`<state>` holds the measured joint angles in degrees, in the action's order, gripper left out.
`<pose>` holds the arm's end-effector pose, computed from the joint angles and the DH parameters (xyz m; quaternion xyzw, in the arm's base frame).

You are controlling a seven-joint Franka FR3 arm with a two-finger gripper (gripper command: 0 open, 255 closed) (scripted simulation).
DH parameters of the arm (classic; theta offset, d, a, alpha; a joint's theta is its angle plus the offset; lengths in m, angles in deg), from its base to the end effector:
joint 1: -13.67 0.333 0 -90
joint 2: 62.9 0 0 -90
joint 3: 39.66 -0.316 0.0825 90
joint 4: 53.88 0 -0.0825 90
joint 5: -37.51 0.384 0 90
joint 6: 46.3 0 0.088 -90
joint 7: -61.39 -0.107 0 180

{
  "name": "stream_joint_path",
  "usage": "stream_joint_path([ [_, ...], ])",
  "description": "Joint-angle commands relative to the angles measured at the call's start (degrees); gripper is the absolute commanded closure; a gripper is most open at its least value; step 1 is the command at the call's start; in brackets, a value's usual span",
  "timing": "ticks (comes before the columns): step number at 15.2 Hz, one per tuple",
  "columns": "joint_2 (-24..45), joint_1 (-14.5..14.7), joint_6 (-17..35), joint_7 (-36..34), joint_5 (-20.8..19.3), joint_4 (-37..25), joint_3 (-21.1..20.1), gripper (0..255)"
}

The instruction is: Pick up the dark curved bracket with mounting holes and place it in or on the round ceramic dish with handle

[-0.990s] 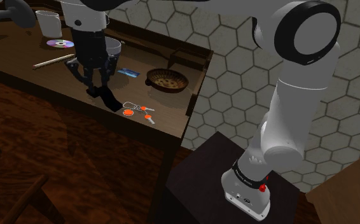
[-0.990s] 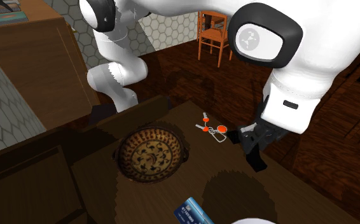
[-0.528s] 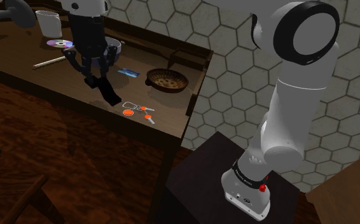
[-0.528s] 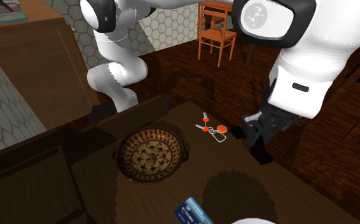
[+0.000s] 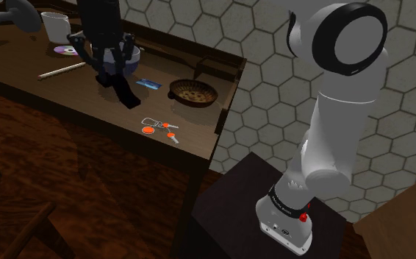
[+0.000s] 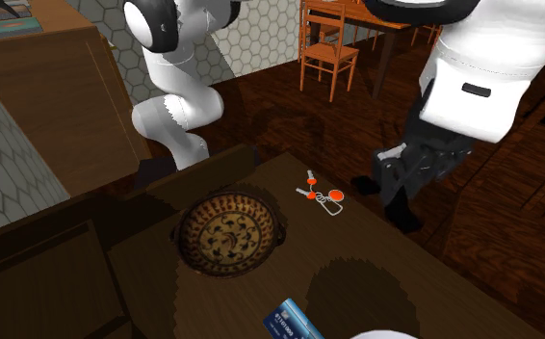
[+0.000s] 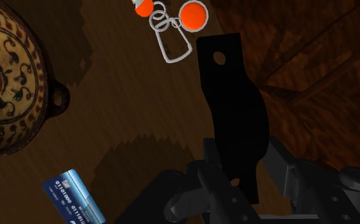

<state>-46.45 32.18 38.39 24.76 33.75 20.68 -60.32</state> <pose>0.5104 0.3629 0.5816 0.9986 0.0162 -0.0472 0.0146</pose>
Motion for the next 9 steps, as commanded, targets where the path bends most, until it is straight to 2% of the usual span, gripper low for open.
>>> stream_joint_path([
  [1,0.65,0.31,-1.88,-0.18,-0.23,-2.48,-0.06,255],
  [8,3.55,1.59,-8.67,-0.64,-1.26,-12.06,-0.18,255],
  [9,1.25,0.17,-7.77,0.61,-0.50,-8.95,0.10,255],
])
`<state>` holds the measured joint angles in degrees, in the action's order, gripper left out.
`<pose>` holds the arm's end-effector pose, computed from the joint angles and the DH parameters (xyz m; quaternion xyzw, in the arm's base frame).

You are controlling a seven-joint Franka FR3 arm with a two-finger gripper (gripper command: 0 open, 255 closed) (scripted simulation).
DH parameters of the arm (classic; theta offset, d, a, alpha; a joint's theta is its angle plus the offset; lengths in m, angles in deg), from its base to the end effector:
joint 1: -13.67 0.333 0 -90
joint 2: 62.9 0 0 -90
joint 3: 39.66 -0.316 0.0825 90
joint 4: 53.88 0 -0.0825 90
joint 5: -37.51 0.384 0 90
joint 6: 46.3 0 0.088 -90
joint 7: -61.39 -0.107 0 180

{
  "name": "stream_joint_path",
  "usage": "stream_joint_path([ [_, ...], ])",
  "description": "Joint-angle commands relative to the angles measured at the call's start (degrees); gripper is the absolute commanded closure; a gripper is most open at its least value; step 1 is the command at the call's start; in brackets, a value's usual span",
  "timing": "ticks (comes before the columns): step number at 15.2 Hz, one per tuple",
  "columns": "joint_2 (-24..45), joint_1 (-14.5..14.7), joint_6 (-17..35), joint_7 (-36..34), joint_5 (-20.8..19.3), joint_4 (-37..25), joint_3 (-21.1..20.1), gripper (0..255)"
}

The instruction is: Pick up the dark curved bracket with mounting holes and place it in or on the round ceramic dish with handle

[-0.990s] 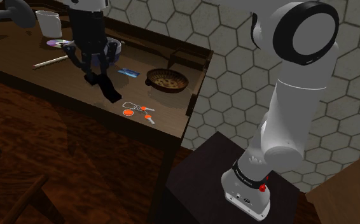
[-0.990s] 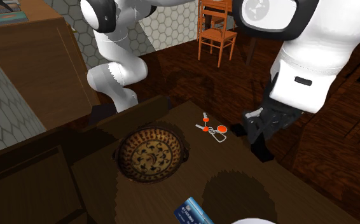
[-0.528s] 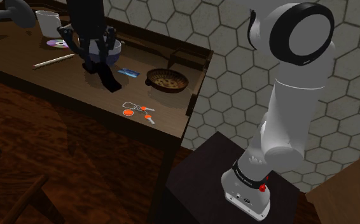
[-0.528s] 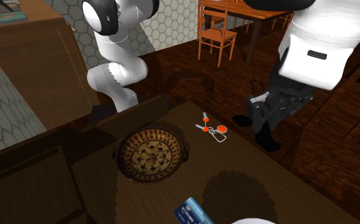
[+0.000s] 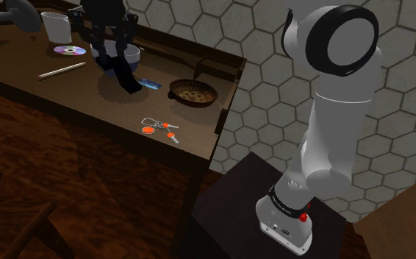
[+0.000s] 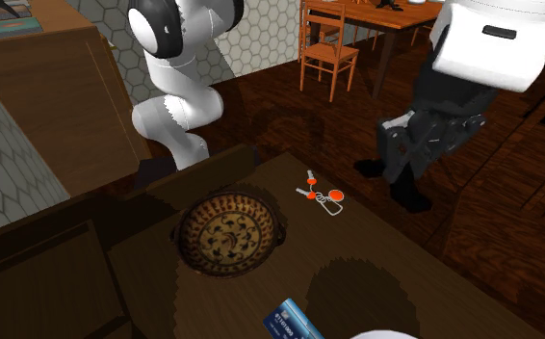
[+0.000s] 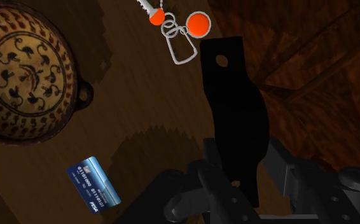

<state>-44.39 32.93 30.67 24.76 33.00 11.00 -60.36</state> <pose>0.5092 0.3568 0.6261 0.9986 0.0159 -0.0475 0.0147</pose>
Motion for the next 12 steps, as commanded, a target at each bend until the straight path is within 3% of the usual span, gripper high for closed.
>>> stream_joint_path([
  [1,-2.94,-1.90,0.71,1.90,0.95,3.53,0.45,255],
  [6,-11.94,-7.30,3.04,8.78,3.63,14.45,2.84,255],
  [12,-19.96,-12.13,3.98,17.41,5.14,23.16,6.82,255],
])
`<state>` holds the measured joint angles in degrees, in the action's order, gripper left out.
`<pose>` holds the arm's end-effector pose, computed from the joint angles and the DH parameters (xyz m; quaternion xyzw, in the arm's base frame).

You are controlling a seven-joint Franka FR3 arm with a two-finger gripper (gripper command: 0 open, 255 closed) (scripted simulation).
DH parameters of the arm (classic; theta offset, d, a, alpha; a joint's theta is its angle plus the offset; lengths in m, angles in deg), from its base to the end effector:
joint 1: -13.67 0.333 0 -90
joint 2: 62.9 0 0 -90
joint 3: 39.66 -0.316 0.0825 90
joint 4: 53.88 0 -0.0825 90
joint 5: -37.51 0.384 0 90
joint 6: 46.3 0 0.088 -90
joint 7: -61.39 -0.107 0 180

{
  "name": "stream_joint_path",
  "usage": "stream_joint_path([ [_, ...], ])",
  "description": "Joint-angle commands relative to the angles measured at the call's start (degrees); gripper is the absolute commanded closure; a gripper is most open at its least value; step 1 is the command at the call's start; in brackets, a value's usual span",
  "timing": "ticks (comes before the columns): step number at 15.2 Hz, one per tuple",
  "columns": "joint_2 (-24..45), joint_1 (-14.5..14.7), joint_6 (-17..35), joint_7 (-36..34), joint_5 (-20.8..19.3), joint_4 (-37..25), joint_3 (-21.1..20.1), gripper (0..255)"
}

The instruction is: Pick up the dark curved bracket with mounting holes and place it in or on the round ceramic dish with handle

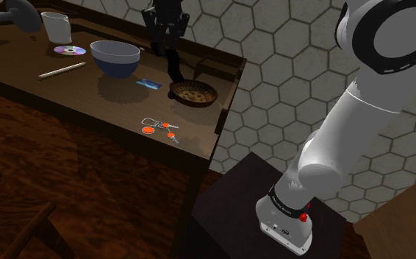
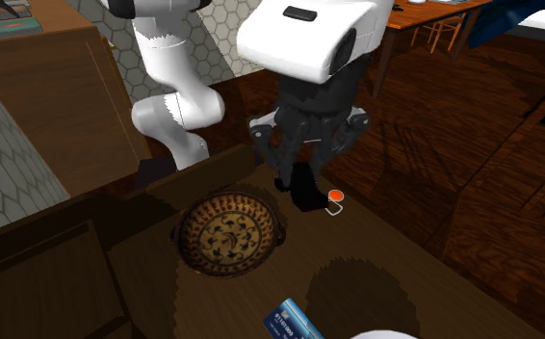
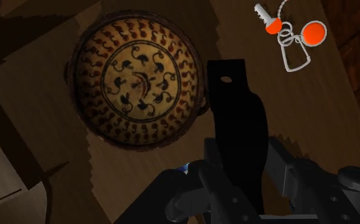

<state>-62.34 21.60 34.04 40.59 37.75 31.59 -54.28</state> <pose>0.4986 0.2068 0.6420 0.9986 0.0156 -0.0472 0.0152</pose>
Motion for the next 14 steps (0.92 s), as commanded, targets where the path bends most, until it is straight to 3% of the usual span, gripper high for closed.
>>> stream_joint_path([
  [1,-3.10,-1.51,0.65,3.03,0.47,3.69,1.46,255],
  [7,-8.23,-5.31,0.53,11.64,0.17,8.64,6.16,255],
  [14,-9.76,-5.27,6.20,11.77,0.36,15.83,6.24,255],
])
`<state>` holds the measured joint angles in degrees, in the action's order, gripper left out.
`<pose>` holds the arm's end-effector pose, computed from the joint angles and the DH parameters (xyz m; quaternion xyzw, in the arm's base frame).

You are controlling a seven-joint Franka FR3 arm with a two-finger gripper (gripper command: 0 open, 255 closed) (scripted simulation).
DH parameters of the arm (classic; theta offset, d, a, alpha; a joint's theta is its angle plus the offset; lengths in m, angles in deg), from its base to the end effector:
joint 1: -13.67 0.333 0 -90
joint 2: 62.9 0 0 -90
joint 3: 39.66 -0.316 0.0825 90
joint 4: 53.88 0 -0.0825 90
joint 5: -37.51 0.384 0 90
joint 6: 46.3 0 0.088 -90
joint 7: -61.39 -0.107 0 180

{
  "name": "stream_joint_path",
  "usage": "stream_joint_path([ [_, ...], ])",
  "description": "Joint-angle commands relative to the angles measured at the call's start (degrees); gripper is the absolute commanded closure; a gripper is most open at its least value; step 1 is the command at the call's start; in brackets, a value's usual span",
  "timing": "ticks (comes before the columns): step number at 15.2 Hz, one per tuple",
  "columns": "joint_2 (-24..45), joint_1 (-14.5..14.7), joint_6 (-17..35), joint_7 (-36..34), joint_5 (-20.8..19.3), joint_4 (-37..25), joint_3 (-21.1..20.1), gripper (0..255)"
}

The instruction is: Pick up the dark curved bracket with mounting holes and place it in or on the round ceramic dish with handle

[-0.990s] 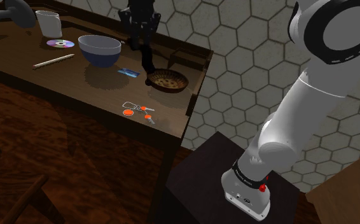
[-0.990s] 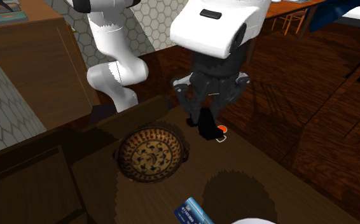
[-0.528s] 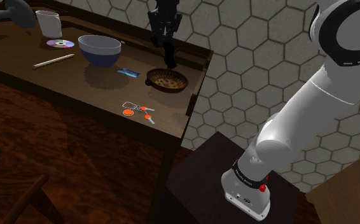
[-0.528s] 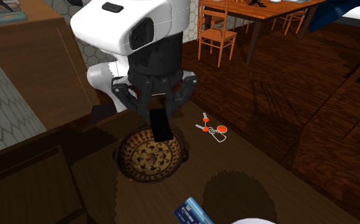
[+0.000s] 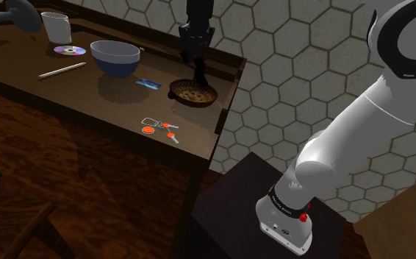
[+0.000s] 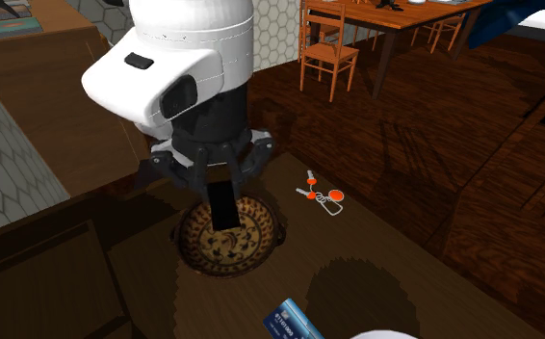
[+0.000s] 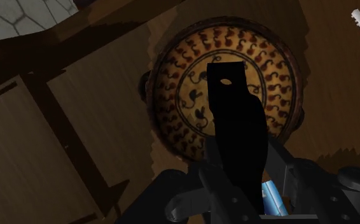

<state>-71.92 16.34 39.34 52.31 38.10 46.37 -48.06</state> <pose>0.4847 0.1017 0.6163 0.9986 0.0160 -0.0477 0.0148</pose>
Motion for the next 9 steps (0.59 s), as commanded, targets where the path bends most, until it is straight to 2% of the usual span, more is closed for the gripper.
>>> stream_joint_path([
  [1,-0.34,0.00,1.69,0.05,0.04,1.99,0.02,255],
  [9,-1.13,0.05,7.95,0.09,0.17,9.04,0.00,255],
])
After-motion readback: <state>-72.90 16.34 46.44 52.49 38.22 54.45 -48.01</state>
